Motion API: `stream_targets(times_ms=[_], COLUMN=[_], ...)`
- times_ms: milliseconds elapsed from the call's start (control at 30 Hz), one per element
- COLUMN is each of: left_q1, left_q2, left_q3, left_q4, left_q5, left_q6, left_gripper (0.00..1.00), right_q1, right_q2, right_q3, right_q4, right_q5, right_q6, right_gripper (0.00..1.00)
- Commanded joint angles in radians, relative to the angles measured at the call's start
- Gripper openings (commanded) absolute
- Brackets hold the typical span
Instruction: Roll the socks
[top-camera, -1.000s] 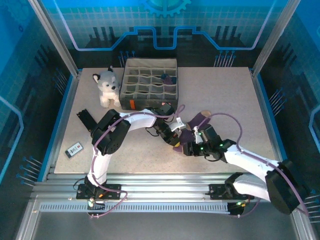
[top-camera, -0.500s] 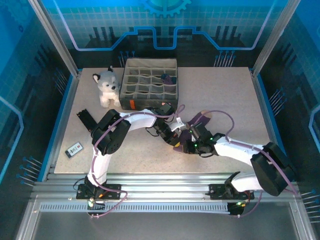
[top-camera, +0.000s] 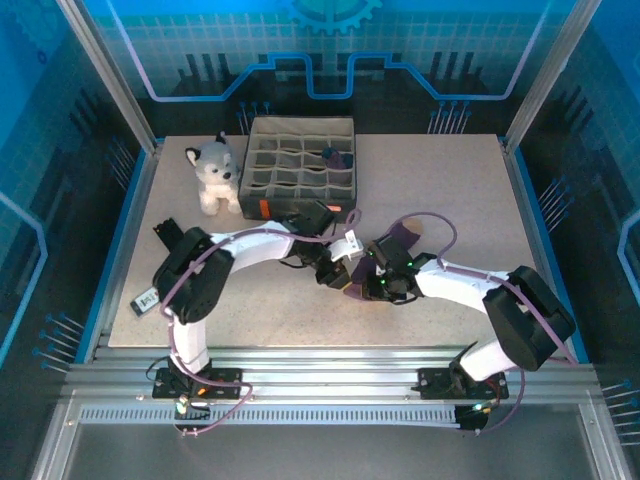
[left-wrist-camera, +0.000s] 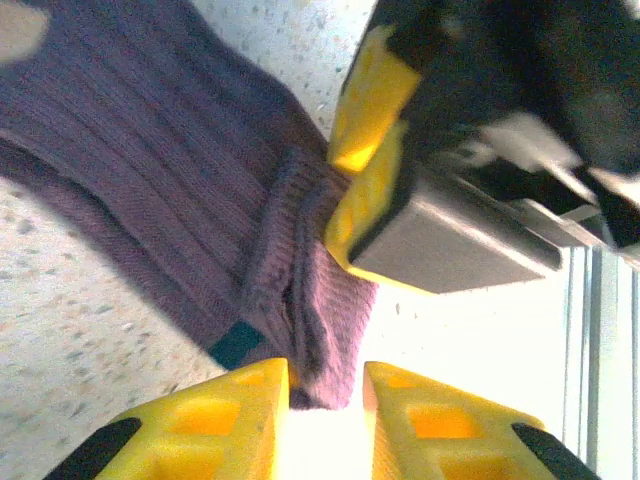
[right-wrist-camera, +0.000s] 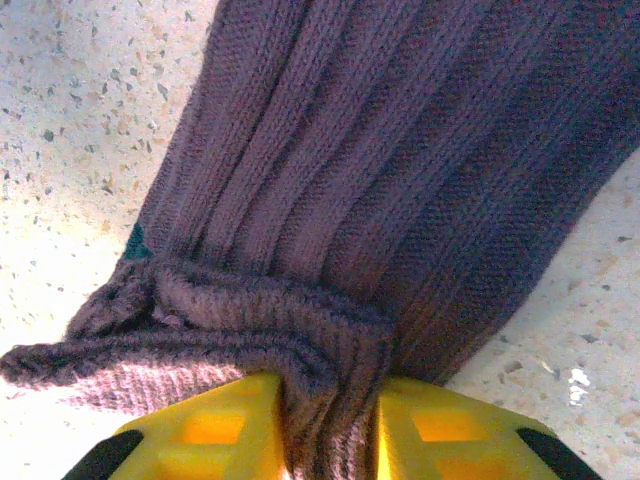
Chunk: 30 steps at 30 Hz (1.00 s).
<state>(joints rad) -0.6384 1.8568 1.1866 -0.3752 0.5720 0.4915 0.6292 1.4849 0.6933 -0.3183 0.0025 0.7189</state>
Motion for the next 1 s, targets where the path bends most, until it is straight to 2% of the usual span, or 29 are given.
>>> stream_targets(times_ms=[0,67,200,300,367,433,533,667,867,967], left_q1=[0.022,0.023,0.013,-0.025,-0.074,-0.133,-0.172,-0.214,-0.214,-0.214], left_q2=[-0.116,-0.168,-0.21,-0.234,-0.242,-0.225,-0.209,-0.183,-0.113,-0.083], left_q3=[-0.109,-0.196,-0.31,-0.391,-0.455,-0.492,-0.521,-0.52,-0.469,-0.46], left_q4=[0.175,0.275,0.404,0.529,0.595,0.672,0.77,0.798,0.771,0.792], left_q5=[0.011,0.012,-0.013,-0.085,-0.137,-0.25,-0.314,-0.37,-0.391,-0.405], left_q6=[0.166,0.255,0.384,0.455,0.596,0.691,0.725,0.808,0.812,0.812], left_gripper=[0.29,0.34,0.35,0.34,0.33,0.32,0.32,0.29,0.29,0.33], right_q1=[0.014,0.015,0.015,0.007,-0.002,-0.006,-0.015,-0.023,-0.029,-0.03], right_q2=[0.033,0.024,0.011,0.002,-0.003,-0.008,-0.017,-0.026,-0.023,-0.02], right_q3=[-0.044,-0.049,-0.059,-0.077,-0.087,-0.092,-0.093,-0.092,-0.088,-0.087], right_q4=[-0.106,-0.107,-0.094,-0.066,-0.054,-0.054,-0.062,-0.08,-0.09,-0.095], right_q5=[0.063,0.064,0.053,0.02,-0.003,-0.012,-0.019,-0.02,-0.029,-0.032], right_q6=[0.016,0.016,0.017,0.018,0.021,0.022,0.018,0.011,0.002,0.001], right_gripper=[0.27,0.27,0.27,0.28,0.28,0.28,0.28,0.28,0.28,0.28])
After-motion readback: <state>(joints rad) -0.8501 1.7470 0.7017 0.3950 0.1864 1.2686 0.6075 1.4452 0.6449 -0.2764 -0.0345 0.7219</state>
